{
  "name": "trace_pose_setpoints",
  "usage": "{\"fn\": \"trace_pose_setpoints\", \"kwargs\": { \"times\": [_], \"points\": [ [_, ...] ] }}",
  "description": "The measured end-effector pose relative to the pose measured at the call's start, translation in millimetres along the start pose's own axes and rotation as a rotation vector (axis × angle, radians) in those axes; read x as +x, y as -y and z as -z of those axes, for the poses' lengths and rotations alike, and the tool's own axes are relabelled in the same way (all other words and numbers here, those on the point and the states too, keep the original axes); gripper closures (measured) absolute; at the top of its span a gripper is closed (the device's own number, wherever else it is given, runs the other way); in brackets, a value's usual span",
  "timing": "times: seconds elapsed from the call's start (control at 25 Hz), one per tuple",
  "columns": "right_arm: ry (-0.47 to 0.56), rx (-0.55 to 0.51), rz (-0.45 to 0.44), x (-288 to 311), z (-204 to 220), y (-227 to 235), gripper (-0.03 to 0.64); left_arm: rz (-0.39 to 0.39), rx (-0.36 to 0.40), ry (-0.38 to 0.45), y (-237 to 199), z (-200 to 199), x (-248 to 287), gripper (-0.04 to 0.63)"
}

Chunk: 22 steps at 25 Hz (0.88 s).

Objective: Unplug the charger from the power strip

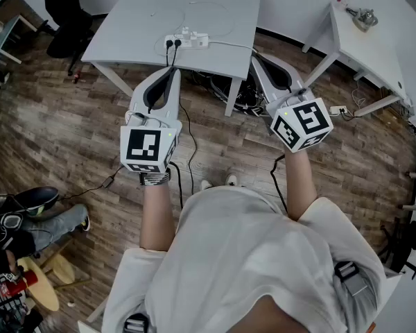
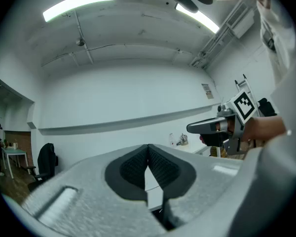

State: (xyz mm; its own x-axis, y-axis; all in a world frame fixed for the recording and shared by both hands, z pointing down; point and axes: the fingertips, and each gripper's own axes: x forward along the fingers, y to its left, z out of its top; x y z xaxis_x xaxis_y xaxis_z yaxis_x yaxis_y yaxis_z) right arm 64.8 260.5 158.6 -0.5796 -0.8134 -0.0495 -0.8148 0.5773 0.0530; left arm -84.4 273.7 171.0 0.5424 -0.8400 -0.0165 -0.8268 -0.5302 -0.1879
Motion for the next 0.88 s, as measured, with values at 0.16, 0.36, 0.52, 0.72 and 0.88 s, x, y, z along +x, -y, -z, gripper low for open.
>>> {"fn": "trace_pose_setpoints", "kwargs": {
  "times": [0.16,0.36,0.52,0.72,0.88],
  "points": [
    [-0.039,0.009,-0.027,-5,7,-6,0.615,-0.004,0.007,-0.008,6,0,-4,0.591],
    [-0.001,0.012,0.003,-15,7,1,0.615,-0.016,0.002,-0.018,10,4,-3,0.591],
    [0.008,0.009,-0.009,-21,11,7,0.615,-0.031,-0.005,-0.029,15,9,0,0.591],
    [0.014,0.009,-0.044,-24,18,16,0.615,-0.058,-0.017,-0.054,22,16,6,0.591],
    [0.014,-0.003,-0.034,-25,27,28,0.615,-0.086,-0.023,-0.077,27,23,10,0.591]
  ]
}}
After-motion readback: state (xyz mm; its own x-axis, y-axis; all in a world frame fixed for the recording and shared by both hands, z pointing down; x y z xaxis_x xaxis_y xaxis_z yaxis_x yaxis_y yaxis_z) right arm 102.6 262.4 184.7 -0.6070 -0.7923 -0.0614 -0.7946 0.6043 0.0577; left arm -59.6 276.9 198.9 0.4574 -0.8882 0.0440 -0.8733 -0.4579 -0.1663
